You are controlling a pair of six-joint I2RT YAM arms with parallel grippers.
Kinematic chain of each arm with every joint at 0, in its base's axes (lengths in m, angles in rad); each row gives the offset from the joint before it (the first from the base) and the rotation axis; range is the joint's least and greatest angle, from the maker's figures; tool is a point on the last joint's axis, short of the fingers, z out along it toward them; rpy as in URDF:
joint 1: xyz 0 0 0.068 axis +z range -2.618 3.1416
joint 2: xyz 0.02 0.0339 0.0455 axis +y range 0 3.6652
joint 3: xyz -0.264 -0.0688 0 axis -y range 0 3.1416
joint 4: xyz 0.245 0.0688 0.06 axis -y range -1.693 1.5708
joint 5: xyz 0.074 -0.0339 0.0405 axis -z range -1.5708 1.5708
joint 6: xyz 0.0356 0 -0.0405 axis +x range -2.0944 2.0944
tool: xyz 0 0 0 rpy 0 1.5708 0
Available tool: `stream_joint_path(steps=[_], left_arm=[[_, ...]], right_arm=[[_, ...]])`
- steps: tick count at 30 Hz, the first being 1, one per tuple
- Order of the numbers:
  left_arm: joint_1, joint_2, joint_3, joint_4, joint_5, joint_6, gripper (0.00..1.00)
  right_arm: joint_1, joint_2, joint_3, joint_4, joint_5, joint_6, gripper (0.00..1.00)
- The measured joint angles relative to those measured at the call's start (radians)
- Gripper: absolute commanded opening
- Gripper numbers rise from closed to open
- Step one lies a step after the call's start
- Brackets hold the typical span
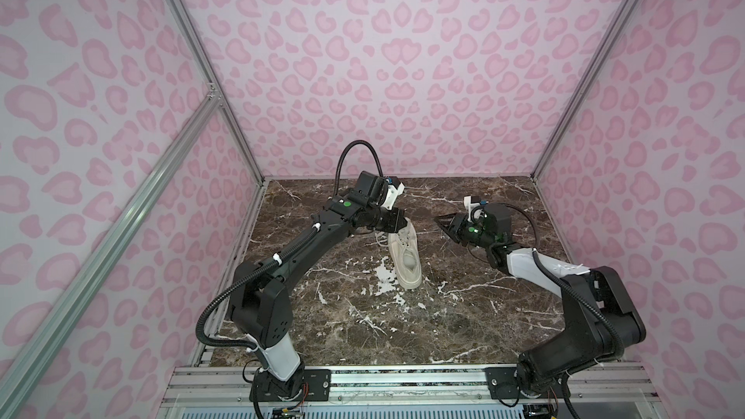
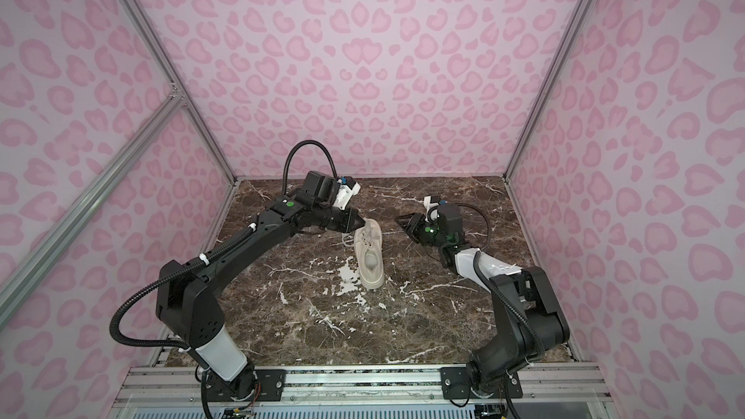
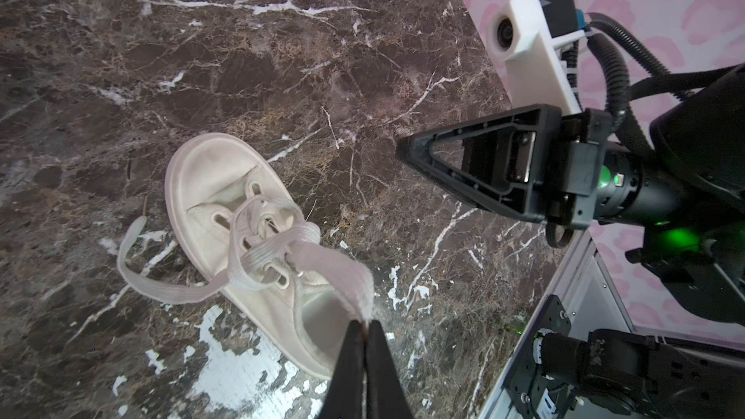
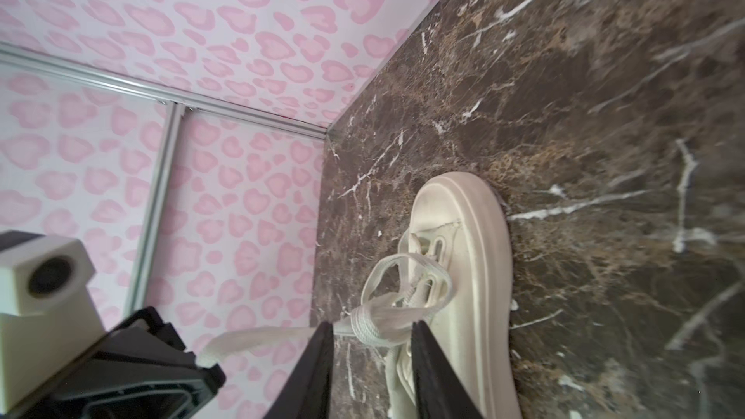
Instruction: Tie the shoes
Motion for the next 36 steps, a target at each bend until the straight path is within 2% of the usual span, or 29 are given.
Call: stream_joint_path(steps=[7, 12, 15, 22, 32, 33, 36], left_arm=[[0.002, 0.061, 0.119, -0.024, 0.026, -0.018, 0.03], [0.003, 0.086, 0.154, -0.028, 0.041, -0.026, 0.03], [0.003, 0.087, 0.158, -0.025, 0.051, -0.04, 0.03], [0.003, 0.087, 0.172, -0.019, 0.071, -0.064, 0.03], [0.006, 0.087, 0.172, -0.02, 0.076, -0.071, 0.03], [0.006, 0.087, 0.172, -0.02, 0.076, -0.071, 0.04], [0.013, 0.084, 0.165, -0.018, 0.076, -0.07, 0.15]], right_arm=[[0.087, -0.034, 0.096, -0.264, 0.065, -0.377, 0.41], [0.164, -0.076, 0.082, -0.296, 0.111, -0.584, 0.47], [0.196, -0.075, 0.086, -0.288, 0.118, -0.665, 0.5], [0.2, 0.012, 0.154, -0.234, 0.094, -0.735, 0.49], [0.202, 0.129, 0.243, -0.202, 0.076, -0.718, 0.17], [0.202, 0.131, 0.245, -0.203, 0.078, -0.718, 0.16], [0.202, 0.132, 0.246, -0.201, 0.081, -0.703, 0.13]])
